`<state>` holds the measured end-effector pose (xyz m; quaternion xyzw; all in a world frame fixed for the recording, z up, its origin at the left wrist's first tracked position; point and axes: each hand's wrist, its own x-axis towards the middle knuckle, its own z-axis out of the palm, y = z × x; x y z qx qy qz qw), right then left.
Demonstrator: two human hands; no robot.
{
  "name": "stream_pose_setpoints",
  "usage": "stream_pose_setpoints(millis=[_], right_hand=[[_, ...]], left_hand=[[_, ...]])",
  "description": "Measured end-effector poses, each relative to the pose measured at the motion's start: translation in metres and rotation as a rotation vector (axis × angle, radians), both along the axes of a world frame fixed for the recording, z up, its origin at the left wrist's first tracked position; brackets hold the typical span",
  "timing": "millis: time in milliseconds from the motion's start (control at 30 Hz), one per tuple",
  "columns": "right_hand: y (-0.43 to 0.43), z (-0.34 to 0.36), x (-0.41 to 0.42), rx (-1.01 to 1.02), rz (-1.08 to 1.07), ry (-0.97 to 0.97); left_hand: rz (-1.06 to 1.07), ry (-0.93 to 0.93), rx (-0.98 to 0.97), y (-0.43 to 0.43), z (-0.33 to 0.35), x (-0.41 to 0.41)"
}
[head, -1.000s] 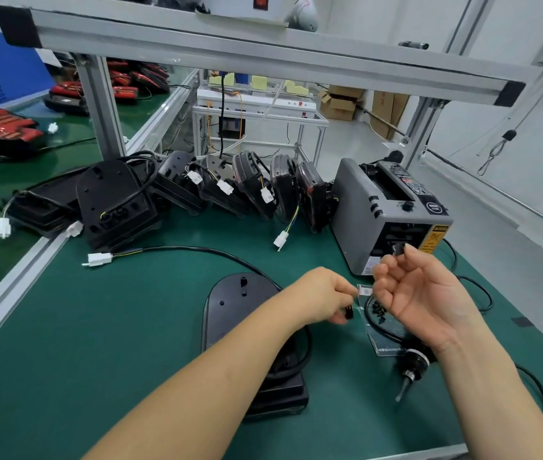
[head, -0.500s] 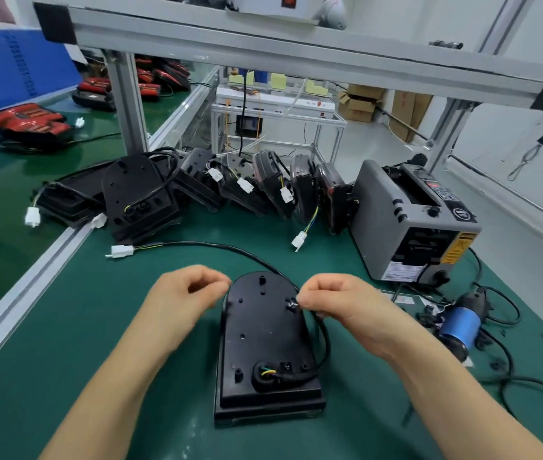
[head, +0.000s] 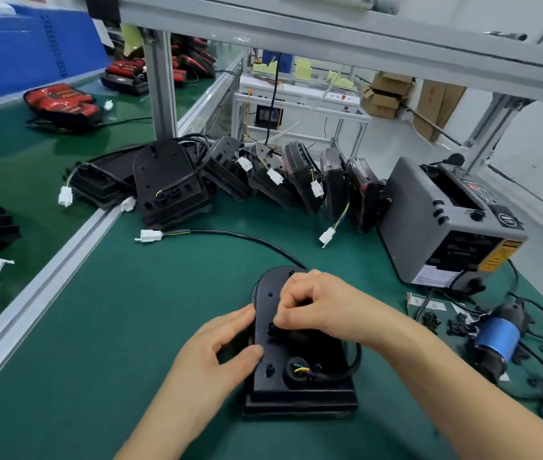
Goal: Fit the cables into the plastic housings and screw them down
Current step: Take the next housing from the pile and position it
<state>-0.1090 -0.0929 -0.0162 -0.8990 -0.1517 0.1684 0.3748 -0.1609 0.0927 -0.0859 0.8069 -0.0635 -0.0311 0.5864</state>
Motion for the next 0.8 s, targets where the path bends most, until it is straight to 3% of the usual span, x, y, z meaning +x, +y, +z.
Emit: stream_pose_setpoints(millis=[633, 800], right_hand=[[0.006, -0.01, 0.006, -0.155, -0.027, -0.056], [0.005, -0.012, 0.008, -0.197, -0.018, -0.092]], left_hand=[[-0.014, -0.002, -0.032, 0.0, 0.002, -0.001], [0.06, -0.131, 0.115, -0.003, 0.002, -0.008]])
